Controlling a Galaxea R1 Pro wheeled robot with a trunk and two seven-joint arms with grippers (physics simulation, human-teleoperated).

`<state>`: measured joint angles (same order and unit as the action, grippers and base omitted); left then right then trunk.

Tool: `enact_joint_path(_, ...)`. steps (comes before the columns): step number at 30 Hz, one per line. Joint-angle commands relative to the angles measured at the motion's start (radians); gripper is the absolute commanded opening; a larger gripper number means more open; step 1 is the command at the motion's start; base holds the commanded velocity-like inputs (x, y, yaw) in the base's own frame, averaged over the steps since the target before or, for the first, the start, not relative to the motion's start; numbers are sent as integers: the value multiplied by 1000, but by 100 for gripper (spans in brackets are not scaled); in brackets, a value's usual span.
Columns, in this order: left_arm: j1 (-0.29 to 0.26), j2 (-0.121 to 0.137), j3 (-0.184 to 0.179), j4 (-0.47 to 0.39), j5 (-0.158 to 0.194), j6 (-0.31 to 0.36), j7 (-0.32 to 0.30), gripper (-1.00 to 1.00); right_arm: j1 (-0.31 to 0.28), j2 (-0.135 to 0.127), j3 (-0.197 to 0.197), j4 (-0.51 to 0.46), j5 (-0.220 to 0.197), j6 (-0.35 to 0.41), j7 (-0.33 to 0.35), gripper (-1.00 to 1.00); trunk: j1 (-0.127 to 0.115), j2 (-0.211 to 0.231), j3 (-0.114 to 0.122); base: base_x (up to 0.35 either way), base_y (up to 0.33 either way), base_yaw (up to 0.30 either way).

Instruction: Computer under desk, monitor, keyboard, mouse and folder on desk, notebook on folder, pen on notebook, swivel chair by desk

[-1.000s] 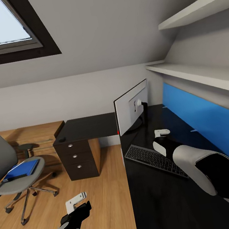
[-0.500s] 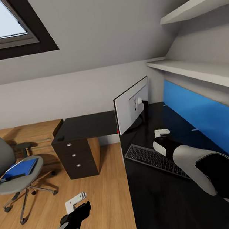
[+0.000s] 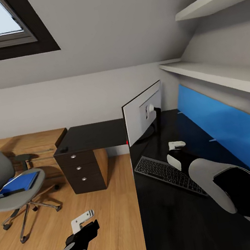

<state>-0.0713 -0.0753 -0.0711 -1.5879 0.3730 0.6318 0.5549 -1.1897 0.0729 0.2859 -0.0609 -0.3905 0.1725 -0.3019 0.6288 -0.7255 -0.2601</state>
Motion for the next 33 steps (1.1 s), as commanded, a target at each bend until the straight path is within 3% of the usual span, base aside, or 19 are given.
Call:
enact_joint_path(1, -1, 1, 0, -1, 11, 2, 10, 100, 0, 0, 9, -2, -7, 7, -5, 100, 0, -1, -3, 2, -2, 0)
enact_joint_path(5, -1, 1, 4, -1, 11, 2, 10, 100, 0, -1, 9, -2, -6, 7, -6, 100, 0, -1, -9, 1, -1, 0)
enact_joint_path(10, -1, 1, 37, -1, 12, 2, 7, 100, 1, 0, 9, -2, -5, 7, -6, 100, 0, -1, -13, 0, 0, 0)
enact_joint_path(33, -1, 0, 50, -2, 12, 2, 7, 100, 1, -2, 9, -3, -5, 8, -8, 100, 0, -1, -24, 0, 0, 0)
